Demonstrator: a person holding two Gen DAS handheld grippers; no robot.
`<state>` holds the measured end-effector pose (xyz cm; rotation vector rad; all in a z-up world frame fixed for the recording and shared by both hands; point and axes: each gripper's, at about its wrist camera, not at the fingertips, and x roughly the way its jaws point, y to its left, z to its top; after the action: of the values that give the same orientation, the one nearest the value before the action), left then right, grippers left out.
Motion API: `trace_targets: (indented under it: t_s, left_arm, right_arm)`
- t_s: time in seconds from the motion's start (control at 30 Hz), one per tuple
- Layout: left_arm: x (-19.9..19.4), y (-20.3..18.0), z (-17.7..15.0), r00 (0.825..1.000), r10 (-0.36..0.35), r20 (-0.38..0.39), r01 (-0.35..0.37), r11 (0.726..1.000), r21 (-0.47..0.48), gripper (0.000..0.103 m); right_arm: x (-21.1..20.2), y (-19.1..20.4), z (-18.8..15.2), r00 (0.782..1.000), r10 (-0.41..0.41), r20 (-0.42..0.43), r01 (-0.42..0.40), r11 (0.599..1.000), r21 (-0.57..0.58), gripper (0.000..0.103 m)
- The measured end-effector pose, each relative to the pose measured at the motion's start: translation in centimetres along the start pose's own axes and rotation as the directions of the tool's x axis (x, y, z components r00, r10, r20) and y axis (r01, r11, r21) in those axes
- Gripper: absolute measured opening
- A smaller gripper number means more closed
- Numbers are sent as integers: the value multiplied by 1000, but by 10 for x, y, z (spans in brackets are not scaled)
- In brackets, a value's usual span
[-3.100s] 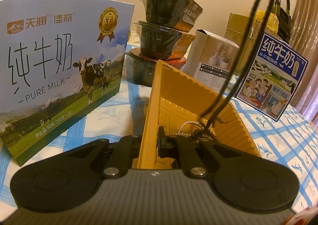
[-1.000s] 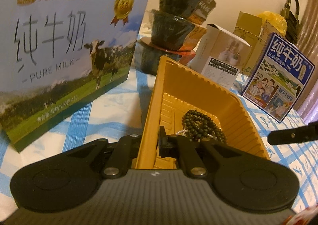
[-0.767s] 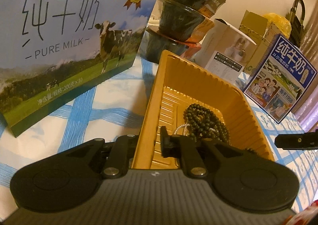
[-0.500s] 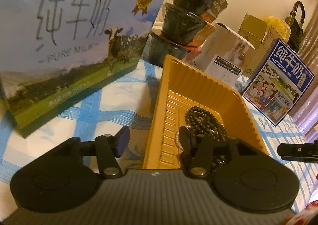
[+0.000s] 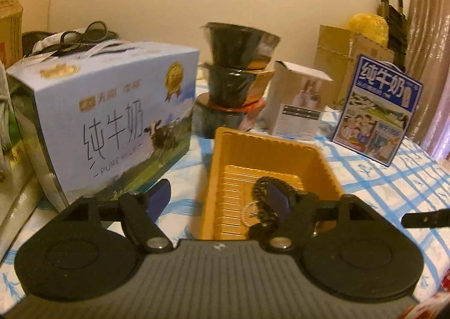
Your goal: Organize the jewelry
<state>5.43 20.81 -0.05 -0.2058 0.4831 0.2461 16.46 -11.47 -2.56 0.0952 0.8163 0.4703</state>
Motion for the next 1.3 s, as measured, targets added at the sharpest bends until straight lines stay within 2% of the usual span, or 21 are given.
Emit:
trace_targets:
  t_s: [0.13, 0.3, 0.4, 0.53, 0.67, 1.03, 1.3]
  left_arm:
    - [-18, -19, 1, 999, -35, -13, 35, 999, 18, 75]
    - [-37, -46, -10, 991, -87, -101, 94, 993, 68, 75]
    - [-44, -63, -21, 984, -74, -165, 92, 990, 108, 76]
    - [-45, -80, -33, 951, -101, -291, 133, 986, 95, 76]
    - [-43, -93, -43, 927, -104, -360, 155, 981, 115, 76]
    - [-43, -104, -53, 925, -70, -373, 134, 980, 149, 76]
    - [-42, -107, -54, 924, -68, -376, 139, 977, 164, 76]
  right_arm:
    - [-22, 7, -12, 1000, 1, 19, 0, 1000, -18, 78]
    - [-43, 12, -26, 1000, 14, 16, -14, 1000, 3, 78]
    - [-52, 13, -32, 1000, 11, 12, -12, 1000, 20, 78]
    - [-61, 12, -39, 1000, 1, -8, -1, 1000, 19, 78]
    - [-67, 11, -48, 1000, -13, -20, 13, 1000, -2, 78]
    - [-56, 0, -67, 993, -34, -112, 35, 999, 4, 78]
    - [-52, -2, -73, 991, -27, -131, 29, 999, 14, 78]
